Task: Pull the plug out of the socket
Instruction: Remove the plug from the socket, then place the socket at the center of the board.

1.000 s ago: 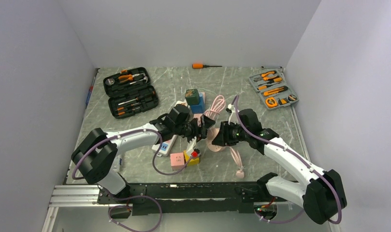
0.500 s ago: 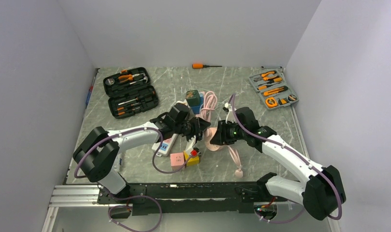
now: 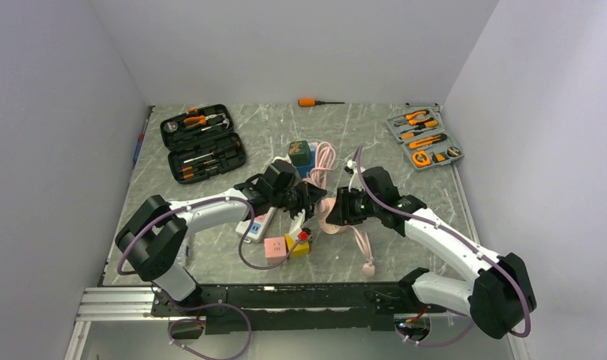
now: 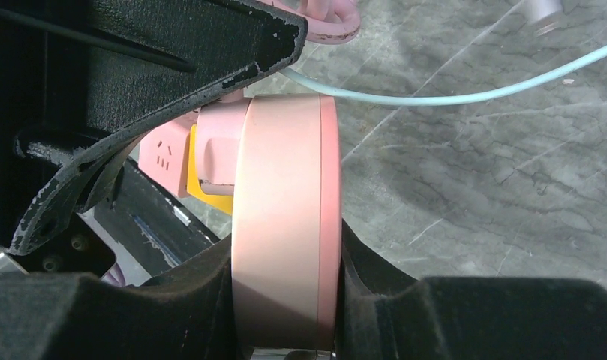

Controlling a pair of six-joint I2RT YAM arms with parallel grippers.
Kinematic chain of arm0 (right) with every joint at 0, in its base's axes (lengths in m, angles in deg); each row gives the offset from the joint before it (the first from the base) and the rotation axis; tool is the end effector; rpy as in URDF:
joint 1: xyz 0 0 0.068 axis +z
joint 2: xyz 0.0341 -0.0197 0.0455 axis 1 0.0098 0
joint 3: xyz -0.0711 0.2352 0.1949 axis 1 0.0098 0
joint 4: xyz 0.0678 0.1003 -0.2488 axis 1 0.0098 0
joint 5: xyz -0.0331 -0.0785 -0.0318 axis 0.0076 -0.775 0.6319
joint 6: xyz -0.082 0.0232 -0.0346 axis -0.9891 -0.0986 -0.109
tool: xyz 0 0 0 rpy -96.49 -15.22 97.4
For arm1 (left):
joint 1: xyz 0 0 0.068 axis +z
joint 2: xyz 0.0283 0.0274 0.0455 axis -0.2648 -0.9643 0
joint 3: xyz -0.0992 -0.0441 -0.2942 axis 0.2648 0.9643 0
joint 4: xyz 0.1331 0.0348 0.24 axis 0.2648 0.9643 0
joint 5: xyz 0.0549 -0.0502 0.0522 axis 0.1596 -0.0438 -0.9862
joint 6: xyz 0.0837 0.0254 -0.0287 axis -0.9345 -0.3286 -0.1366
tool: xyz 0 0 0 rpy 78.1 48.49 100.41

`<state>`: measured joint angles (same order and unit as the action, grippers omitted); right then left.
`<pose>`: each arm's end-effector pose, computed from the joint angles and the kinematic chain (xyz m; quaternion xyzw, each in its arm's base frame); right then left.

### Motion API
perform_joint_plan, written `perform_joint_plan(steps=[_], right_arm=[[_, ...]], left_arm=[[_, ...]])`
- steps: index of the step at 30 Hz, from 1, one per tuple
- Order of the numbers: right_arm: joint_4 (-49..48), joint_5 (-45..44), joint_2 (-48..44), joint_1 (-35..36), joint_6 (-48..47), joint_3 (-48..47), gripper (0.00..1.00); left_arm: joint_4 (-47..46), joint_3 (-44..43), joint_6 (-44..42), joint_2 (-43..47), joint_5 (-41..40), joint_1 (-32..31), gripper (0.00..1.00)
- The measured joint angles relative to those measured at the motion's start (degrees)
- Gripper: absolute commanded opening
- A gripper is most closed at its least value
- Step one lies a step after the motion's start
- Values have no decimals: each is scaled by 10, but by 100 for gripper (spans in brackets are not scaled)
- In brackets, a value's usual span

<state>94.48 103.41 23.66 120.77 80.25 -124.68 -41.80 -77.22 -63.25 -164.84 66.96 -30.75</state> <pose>0.2008 0.1577 0.2311 -0.1187 0.9003 0.3328 0.2541 0.2346 -0.3080 0.2253 0.8638 0.0566 0.0150 0.5005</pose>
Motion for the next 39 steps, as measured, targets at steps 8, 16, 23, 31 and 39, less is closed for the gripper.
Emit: perform_joint_plan(steps=[8,16,23,31,39], right_arm=[[-21,2,37,-7,3,0,0],[-21,-65,67,-19,1,-10,0],[-3,-168,94,-43,2,-10,0],[10,-214,80,-59,10,-13,0],[71,-318,58,-168,66,-13,0]], left_arm=[[14,9,27,6,-21,1,0],[72,14,21,54,-9,14,0],[100,14,10,78,17,14,0],[103,18,6,67,15,13,0],[130,-43,43,-29,-16,-8,0]])
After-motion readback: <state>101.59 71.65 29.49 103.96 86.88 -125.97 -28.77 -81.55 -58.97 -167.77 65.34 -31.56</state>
